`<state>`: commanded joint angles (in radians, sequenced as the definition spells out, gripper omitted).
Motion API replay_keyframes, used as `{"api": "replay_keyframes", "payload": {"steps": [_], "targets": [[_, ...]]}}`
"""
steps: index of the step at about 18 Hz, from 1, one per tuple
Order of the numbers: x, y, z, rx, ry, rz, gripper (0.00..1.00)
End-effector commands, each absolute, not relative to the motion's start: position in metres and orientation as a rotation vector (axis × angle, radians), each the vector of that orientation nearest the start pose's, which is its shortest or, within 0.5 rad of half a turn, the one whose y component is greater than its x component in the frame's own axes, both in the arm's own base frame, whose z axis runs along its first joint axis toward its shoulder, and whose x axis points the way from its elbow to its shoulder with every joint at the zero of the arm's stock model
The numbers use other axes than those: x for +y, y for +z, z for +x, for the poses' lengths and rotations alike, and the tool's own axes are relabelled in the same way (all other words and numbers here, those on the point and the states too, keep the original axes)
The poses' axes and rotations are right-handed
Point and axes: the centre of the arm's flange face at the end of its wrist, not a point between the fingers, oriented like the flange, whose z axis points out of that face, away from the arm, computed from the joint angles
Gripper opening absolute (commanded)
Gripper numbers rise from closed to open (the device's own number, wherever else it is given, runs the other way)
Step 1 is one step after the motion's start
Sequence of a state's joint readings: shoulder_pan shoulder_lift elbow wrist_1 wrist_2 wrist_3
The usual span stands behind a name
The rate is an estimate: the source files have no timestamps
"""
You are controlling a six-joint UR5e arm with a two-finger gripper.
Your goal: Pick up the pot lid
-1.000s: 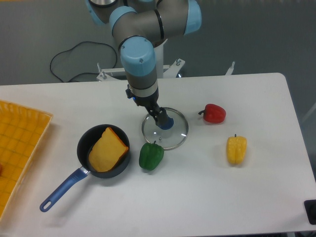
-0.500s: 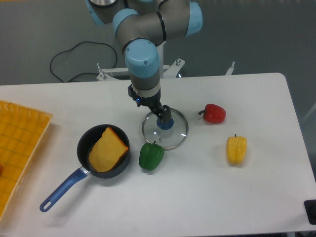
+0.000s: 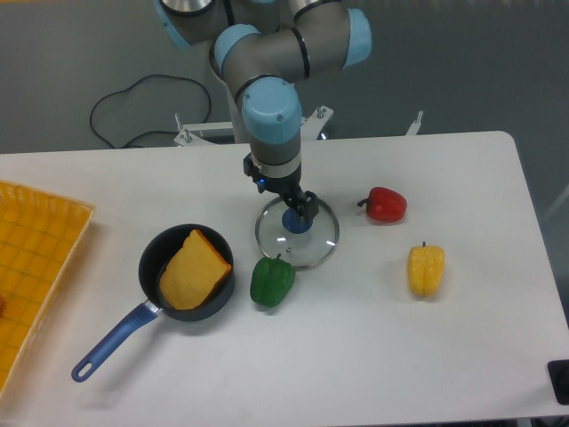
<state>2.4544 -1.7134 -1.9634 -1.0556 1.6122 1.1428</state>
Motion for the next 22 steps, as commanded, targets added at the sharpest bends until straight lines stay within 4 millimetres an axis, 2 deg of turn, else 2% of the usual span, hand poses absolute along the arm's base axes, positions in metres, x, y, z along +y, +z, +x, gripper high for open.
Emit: {"api": "replay_keyframes", "payload": {"steps": [6, 9, 17, 22], "targets": [[0.410, 0.267, -0.308, 0.396, 0.011, -3.163, 1.00], [0.404, 0.257, -0.318, 0.360, -0.014, -3.173, 1.00], [0.405, 0.256, -0.320, 0.360, -0.008, -3.172, 1.00], [0.407, 0.248, -0.320, 0.368, -0.019, -3.175, 1.00]]}}
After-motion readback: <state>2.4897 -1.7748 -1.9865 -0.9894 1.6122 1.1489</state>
